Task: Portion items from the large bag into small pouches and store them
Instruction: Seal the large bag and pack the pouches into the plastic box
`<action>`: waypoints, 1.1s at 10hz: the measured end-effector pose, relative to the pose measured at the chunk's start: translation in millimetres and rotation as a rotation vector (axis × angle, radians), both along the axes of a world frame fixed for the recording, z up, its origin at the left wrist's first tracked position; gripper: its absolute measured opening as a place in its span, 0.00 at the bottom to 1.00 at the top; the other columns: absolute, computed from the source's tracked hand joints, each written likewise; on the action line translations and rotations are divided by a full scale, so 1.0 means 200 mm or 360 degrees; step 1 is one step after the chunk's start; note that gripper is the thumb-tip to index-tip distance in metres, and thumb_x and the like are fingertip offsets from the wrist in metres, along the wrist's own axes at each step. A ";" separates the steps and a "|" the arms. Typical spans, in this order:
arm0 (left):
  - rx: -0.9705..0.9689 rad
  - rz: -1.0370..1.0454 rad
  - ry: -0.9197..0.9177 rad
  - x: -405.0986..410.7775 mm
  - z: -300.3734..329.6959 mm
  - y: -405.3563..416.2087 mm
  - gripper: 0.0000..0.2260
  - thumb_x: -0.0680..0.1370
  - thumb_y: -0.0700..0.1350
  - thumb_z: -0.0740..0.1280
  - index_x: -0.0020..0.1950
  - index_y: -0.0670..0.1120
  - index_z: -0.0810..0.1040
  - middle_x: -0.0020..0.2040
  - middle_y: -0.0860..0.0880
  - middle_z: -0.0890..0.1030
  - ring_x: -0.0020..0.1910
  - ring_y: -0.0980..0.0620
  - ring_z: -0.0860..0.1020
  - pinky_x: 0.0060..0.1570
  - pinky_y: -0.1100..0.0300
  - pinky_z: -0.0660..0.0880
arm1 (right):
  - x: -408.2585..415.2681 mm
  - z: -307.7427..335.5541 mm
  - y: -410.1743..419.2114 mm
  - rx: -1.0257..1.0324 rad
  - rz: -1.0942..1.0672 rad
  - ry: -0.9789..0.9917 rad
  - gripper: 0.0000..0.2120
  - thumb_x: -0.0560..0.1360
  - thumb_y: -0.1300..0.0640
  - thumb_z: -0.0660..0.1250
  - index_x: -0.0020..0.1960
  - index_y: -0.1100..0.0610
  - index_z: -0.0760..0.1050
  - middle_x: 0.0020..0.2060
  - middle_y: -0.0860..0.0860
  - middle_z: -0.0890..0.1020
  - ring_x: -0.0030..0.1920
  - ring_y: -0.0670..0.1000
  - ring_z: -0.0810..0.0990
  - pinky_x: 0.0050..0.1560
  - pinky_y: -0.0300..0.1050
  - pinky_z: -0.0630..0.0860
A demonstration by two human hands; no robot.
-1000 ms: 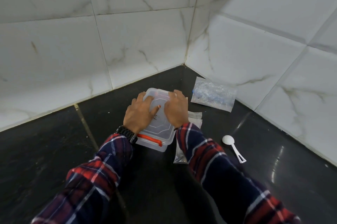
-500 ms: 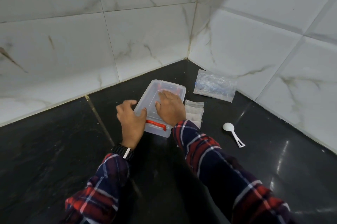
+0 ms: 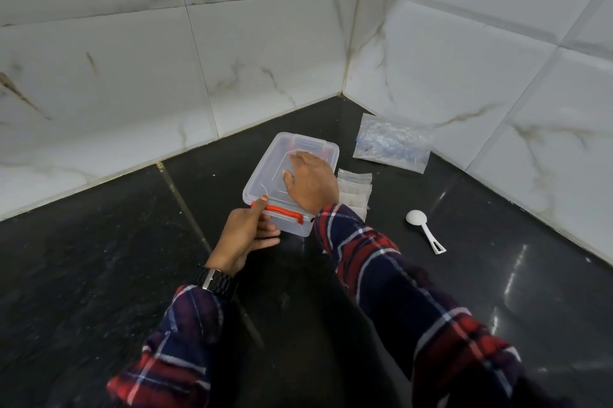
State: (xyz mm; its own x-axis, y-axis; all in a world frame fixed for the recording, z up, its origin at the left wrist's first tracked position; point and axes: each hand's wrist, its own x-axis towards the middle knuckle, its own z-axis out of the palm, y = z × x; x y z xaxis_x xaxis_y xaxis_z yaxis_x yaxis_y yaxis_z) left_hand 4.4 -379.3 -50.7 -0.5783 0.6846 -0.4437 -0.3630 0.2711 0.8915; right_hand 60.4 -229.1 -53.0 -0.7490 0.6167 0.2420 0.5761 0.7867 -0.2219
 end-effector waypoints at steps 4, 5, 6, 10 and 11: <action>0.0281 0.0067 -0.0238 0.02 -0.11 -0.03 0.12 0.83 0.44 0.56 0.48 0.42 0.76 0.47 0.43 0.83 0.45 0.50 0.82 0.37 0.60 0.81 | 0.00 0.01 0.00 0.0036 -0.0039 -0.0017 0.21 0.81 0.51 0.53 0.71 0.59 0.65 0.68 0.55 0.71 0.69 0.53 0.69 0.70 0.49 0.62; 0.0181 0.0023 -0.0230 0.01 -0.12 -0.03 0.11 0.83 0.44 0.57 0.53 0.40 0.76 0.48 0.42 0.81 0.46 0.48 0.81 0.38 0.59 0.82 | 0.00 0.01 0.00 0.0025 -0.0018 -0.0020 0.21 0.82 0.51 0.53 0.71 0.59 0.65 0.69 0.55 0.71 0.69 0.54 0.68 0.71 0.49 0.62; -0.0083 0.0029 0.0217 -0.03 -0.17 -0.02 0.15 0.79 0.42 0.64 0.64 0.40 0.69 0.54 0.41 0.76 0.50 0.48 0.79 0.41 0.57 0.81 | 0.00 0.02 -0.01 0.0012 -0.0023 -0.0014 0.21 0.82 0.51 0.53 0.71 0.59 0.65 0.69 0.55 0.71 0.69 0.53 0.68 0.71 0.49 0.62; 0.0215 -0.0161 0.0590 -0.07 -0.21 0.04 0.31 0.72 0.40 0.73 0.72 0.51 0.65 0.63 0.54 0.75 0.62 0.56 0.73 0.64 0.53 0.71 | 0.07 0.04 -0.07 -0.0153 0.0113 0.0563 0.10 0.78 0.55 0.62 0.51 0.60 0.78 0.51 0.55 0.80 0.51 0.51 0.76 0.58 0.50 0.74; 0.0274 -0.0085 0.0484 -0.05 -0.23 0.05 0.27 0.75 0.37 0.69 0.71 0.51 0.67 0.63 0.52 0.76 0.62 0.54 0.74 0.63 0.52 0.73 | 0.12 0.02 -0.13 -0.0116 0.0262 0.0438 0.13 0.77 0.51 0.63 0.53 0.59 0.78 0.52 0.54 0.80 0.52 0.51 0.77 0.58 0.47 0.72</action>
State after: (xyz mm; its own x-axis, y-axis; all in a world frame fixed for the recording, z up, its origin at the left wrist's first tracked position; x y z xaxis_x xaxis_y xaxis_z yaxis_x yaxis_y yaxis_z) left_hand -5.5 -369.8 -95.8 -0.6276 0.7673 -0.1321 -0.0632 0.1189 0.9909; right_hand 84.4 -255.3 -48.3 -0.7527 0.5160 0.4089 0.3529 0.8405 -0.4110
